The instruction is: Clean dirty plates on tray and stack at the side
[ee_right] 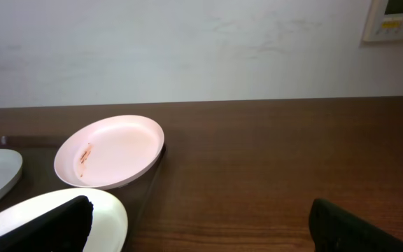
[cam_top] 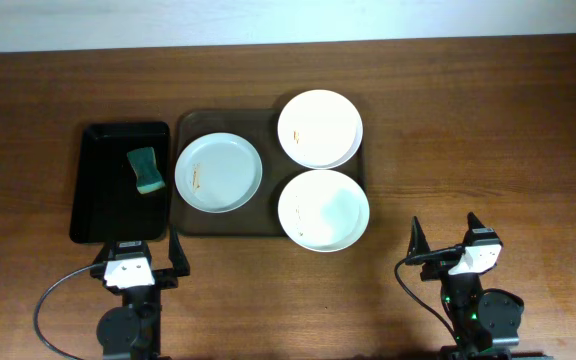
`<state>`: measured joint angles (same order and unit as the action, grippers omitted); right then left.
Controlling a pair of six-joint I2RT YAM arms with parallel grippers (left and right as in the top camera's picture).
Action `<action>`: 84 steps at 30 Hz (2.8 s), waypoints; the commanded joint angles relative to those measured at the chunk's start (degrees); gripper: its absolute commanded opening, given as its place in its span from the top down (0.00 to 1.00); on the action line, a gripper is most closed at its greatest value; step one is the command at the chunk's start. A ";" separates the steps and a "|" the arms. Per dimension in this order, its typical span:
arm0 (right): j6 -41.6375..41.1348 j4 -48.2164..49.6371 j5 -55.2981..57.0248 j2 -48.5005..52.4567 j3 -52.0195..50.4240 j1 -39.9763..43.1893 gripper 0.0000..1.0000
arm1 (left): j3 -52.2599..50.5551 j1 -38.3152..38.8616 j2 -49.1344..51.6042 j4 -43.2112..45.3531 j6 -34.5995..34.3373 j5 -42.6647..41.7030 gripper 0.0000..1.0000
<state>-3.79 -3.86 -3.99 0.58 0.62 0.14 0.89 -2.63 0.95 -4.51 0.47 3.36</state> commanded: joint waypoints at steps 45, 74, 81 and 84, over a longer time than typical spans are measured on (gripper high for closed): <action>0.33 -23.91 -21.31 39.36 45.99 0.24 0.02 | 47.82 0.24 53.59 -14.47 3.48 -14.86 0.01; -1.66 -46.53 -29.20 76.06 71.30 -9.99 0.02 | 82.20 0.24 82.97 -49.53 -1.38 -17.55 0.01; -12.22 -47.01 -21.97 76.98 71.30 -11.30 0.02 | 82.20 0.24 83.49 -46.49 -2.43 -12.46 0.01; -13.33 -48.22 -18.53 76.98 71.30 -12.17 0.02 | 82.20 0.24 83.49 -46.53 -2.43 -12.31 0.01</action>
<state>-15.49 -51.46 -26.17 77.47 70.74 -10.96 82.00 -2.59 83.92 -51.18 -1.34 -10.07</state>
